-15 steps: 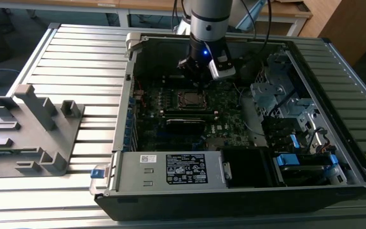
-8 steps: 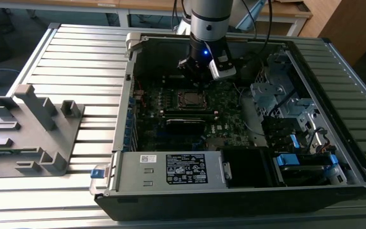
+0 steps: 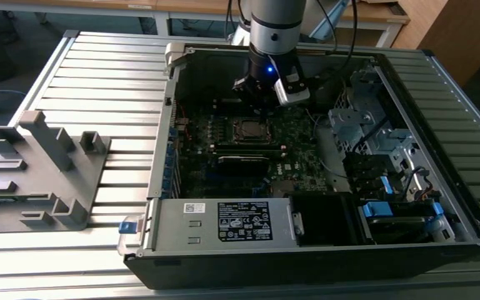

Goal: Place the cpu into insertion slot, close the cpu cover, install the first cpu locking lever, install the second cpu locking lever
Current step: 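Install the second cpu locking lever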

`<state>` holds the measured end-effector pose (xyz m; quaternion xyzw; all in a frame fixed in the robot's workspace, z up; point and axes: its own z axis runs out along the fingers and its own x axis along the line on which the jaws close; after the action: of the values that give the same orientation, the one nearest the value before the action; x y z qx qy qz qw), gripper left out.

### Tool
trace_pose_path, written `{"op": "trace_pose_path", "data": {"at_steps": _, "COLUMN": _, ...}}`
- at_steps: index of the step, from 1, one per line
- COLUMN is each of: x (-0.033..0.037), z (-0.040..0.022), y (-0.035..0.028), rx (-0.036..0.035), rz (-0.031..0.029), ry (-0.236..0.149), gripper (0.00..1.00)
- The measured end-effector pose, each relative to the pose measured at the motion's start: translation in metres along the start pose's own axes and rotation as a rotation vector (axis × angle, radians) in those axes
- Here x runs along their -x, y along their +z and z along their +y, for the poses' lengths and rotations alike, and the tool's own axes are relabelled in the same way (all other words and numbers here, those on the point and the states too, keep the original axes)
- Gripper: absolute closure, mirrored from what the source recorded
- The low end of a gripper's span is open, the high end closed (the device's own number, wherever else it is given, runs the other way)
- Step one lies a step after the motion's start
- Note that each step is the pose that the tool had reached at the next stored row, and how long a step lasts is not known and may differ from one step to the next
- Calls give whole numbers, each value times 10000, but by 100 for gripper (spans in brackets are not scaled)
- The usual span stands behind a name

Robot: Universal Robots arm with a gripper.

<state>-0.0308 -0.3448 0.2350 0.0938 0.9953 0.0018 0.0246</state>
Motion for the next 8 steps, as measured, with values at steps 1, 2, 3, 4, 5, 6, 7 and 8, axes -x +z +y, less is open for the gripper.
{"op": "trace_pose_path", "data": {"at_steps": 1, "x": 1, "z": -4, "y": 0, "rx": -1, "rz": 0, "ry": 0, "gripper": 90}}
{"op": "trace_pose_path", "data": {"at_steps": 2, "x": 3, "z": -14, "y": 0, "rx": 0, "rz": -1, "ry": 0, "gripper": 90}}
{"op": "trace_pose_path", "data": {"at_steps": 3, "x": 3, "z": -18, "y": 0, "rx": -2, "rz": -1, "ry": 0, "gripper": 90}}
{"op": "trace_pose_path", "data": {"at_steps": 4, "x": 4, "z": -23, "y": 0, "rx": -2, "rz": -1, "ry": 0, "gripper": 90}}
{"op": "trace_pose_path", "data": {"at_steps": 5, "x": 5, "z": -28, "y": 0, "rx": -2, "rz": -1, "ry": 0, "gripper": 90}}
{"op": "trace_pose_path", "data": {"at_steps": 6, "x": 6, "z": -33, "y": 0, "rx": -2, "rz": -1, "ry": 0, "gripper": 90}}
{"op": "trace_pose_path", "data": {"at_steps": 7, "x": 7, "z": -38, "y": 0, "rx": -2, "rz": -1, "ry": 0, "gripper": 90}}
{"op": "trace_pose_path", "data": {"at_steps": 8, "x": 8, "z": -42, "y": 0, "rx": -2, "rz": -1, "ry": 0, "gripper": 90}}
